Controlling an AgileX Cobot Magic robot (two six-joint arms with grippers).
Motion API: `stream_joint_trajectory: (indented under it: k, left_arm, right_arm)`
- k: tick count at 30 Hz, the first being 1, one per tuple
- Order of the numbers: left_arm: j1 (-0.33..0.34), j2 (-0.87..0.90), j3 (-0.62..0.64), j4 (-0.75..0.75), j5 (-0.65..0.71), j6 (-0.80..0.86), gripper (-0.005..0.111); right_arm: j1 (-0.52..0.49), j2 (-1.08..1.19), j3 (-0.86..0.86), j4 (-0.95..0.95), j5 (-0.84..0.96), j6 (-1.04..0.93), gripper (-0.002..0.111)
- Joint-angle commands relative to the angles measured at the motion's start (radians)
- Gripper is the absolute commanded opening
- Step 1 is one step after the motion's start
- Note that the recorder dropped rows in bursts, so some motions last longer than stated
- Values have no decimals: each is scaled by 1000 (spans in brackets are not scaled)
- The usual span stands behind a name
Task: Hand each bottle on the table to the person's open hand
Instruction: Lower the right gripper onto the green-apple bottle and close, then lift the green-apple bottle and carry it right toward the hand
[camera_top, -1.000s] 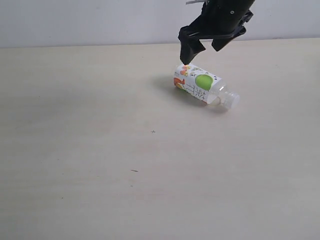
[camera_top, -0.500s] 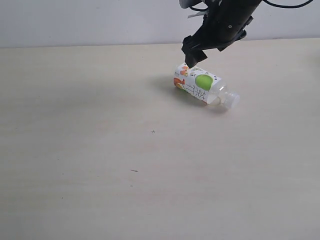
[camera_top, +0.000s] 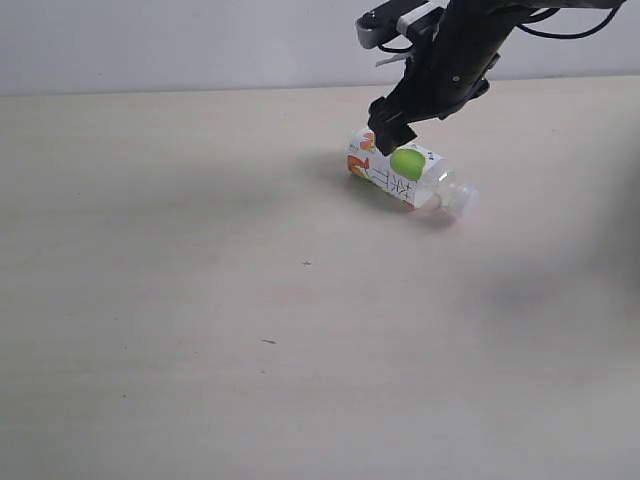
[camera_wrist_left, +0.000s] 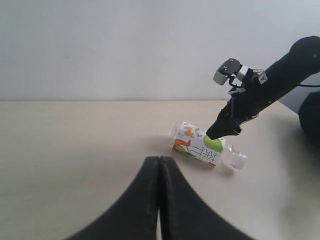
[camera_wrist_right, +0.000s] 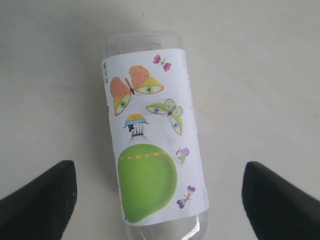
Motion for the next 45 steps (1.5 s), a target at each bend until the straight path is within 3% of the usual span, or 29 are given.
stream_joint_trajectory:
  k: [1, 14, 17, 23, 28, 36, 45]
  left_arm:
    - [3, -9, 3, -3, -15, 2, 1]
    - [3, -9, 3, -3, -15, 2, 1]
    - [3, -9, 3, -3, -15, 2, 1]
    - [3, -9, 3, -3, -15, 2, 1]
    - [3, -9, 3, -3, -15, 2, 1]
    - [3, -9, 3, -3, -15, 4, 1]
    - [3, -9, 3, -3, -15, 4, 1]
  right_arm:
    - [-5, -4, 2, -6, -21, -10, 84]
    - [-5, -4, -3, 1, -43, -12, 84]
    - [-5, -3, -49, -10, 28, -12, 84]
    - [-5, 15, -260, -6, 210, -29, 84]
    - [-5, 169, -493, -23, 431, -46, 84]
    - [-5, 358, -549, -40, 431, -27, 84]
    - [-5, 402, -549, -40, 386, -26, 84]
